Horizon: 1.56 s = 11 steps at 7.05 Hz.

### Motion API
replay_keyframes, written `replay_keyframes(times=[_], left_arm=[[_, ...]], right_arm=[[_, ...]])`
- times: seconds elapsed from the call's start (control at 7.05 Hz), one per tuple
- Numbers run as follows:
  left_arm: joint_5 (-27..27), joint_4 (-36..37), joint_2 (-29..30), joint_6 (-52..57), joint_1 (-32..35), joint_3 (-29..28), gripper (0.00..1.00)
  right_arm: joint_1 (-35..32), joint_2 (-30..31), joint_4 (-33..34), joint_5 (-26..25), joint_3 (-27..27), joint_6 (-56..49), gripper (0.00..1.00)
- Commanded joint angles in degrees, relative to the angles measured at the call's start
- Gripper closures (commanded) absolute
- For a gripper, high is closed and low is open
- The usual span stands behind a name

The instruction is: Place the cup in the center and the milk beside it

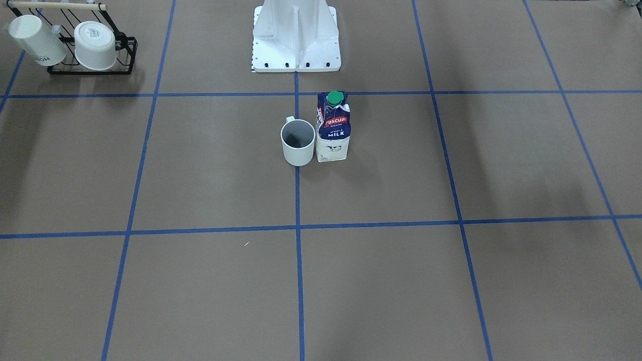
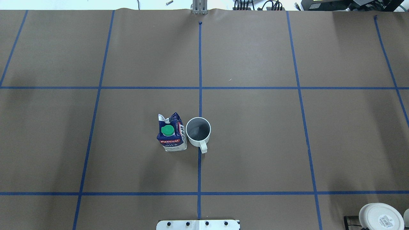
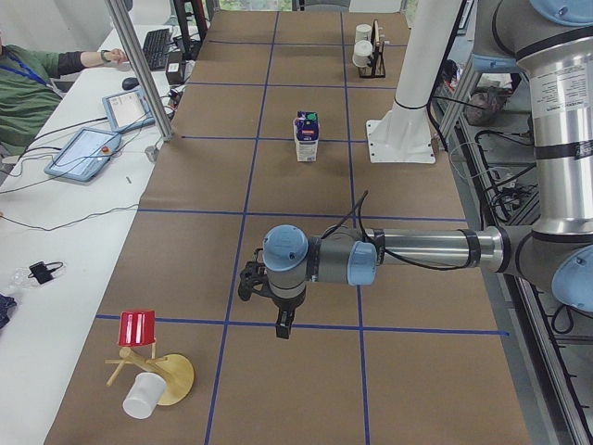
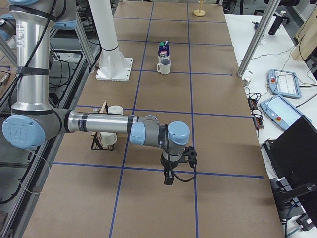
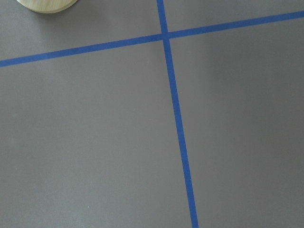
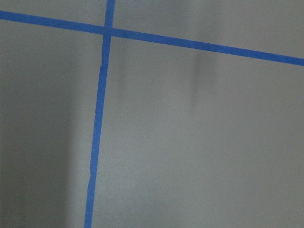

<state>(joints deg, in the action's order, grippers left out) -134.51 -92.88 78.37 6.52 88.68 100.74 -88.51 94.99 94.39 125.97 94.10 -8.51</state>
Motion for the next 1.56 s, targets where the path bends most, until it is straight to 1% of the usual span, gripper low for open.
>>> replay_keyframes(times=[0.0, 0.14, 0.28, 0.43, 0.85, 0.99, 1.42], left_arm=[[0.12, -0.02, -0.06, -0.01, 0.09, -0.11, 0.02], [0.64, 0.07, -0.14, -0.01, 0.09, -0.11, 0.02], [2.83, 0.07, -0.06, -0.10, 0.09, -0.02, 0.02], [3.37, 0.07, -0.06, -0.10, 0.09, -0.02, 0.02], [3.29, -0.02, -0.06, -0.10, 0.00, 0.24, 0.02], [3.29, -0.02, -0.06, -0.10, 0.00, 0.24, 0.02], [3.37, -0.02, 0.03, -0.10, 0.00, 0.51, 0.02]], right_arm=[[0.00, -0.25, 0.00, 0.06, 0.38, 0.07, 0.00], [0.00, -0.25, 0.00, -0.03, 0.12, 0.07, 0.00], [0.00, -0.07, 0.00, 0.15, -0.14, 0.24, 0.00], [0.00, -0.16, 0.00, 0.06, 0.03, 0.16, 0.00], [0.00, -0.16, -0.09, 0.50, 1.87, -0.37, 0.00], [0.00, -0.16, -0.09, 1.28, 2.05, -0.28, 0.00], [0.00, -0.07, 0.00, 1.55, 2.14, -0.02, 0.00]])
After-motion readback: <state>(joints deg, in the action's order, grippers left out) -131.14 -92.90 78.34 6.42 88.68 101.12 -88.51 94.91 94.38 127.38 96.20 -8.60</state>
